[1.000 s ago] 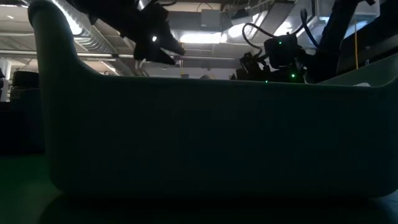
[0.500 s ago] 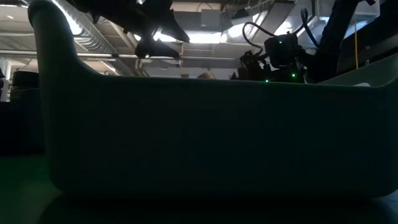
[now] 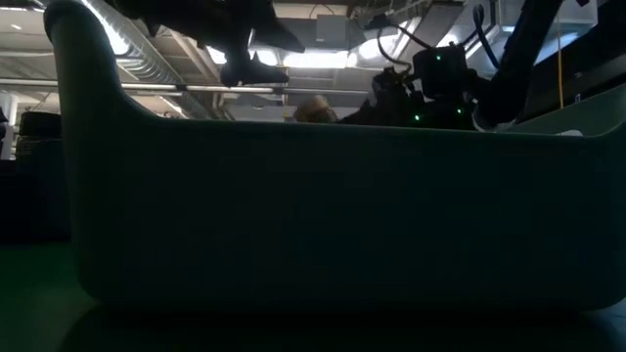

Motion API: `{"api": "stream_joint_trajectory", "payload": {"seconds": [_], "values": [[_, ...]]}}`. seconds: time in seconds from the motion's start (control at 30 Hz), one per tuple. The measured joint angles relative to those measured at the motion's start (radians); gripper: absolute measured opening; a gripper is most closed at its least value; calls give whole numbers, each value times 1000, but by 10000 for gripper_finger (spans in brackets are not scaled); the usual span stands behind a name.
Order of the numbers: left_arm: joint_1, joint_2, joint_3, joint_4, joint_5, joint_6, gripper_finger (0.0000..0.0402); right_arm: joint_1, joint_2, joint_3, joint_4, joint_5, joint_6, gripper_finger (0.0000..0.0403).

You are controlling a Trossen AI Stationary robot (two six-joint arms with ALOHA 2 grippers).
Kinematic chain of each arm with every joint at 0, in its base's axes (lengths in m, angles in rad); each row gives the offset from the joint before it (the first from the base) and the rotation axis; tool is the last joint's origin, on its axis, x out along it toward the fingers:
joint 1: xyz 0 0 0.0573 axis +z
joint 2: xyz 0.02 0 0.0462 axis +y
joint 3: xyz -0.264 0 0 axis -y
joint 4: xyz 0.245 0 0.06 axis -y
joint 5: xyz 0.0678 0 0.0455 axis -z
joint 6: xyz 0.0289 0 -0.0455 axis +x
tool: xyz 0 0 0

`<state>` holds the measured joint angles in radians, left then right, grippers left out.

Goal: Sort spices by type
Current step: Put the brown seasoning bottle into the orange bin

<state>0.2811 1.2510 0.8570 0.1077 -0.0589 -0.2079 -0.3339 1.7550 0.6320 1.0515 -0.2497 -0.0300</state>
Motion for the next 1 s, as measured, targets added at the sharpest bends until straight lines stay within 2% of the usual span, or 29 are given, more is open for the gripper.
{"api": "stream_joint_trajectory", "payload": {"seconds": [0.33, 0.5, 0.6, 0.8, 1.0], "values": [[-13, 3, 0, -9, -28, 71, 391, 55, 0, 92, -15, 42, -52, 287], [-24, 3, 0, -20, -87, 126, 391, 54, 0, 108, -14, 29, -53, 287], [-26, 3, 0, -16, -133, 104, 391, 61, -1, 117, -9, 22, -53, 287], [-26, 2, 1, -9, -136, 104, 391, 61, 0, 142, -19, 10, -54, 287], [-38, 1, 2, -11, -145, 84, 391, 60, 0, 176, -75, 47, -54, 287]]}}
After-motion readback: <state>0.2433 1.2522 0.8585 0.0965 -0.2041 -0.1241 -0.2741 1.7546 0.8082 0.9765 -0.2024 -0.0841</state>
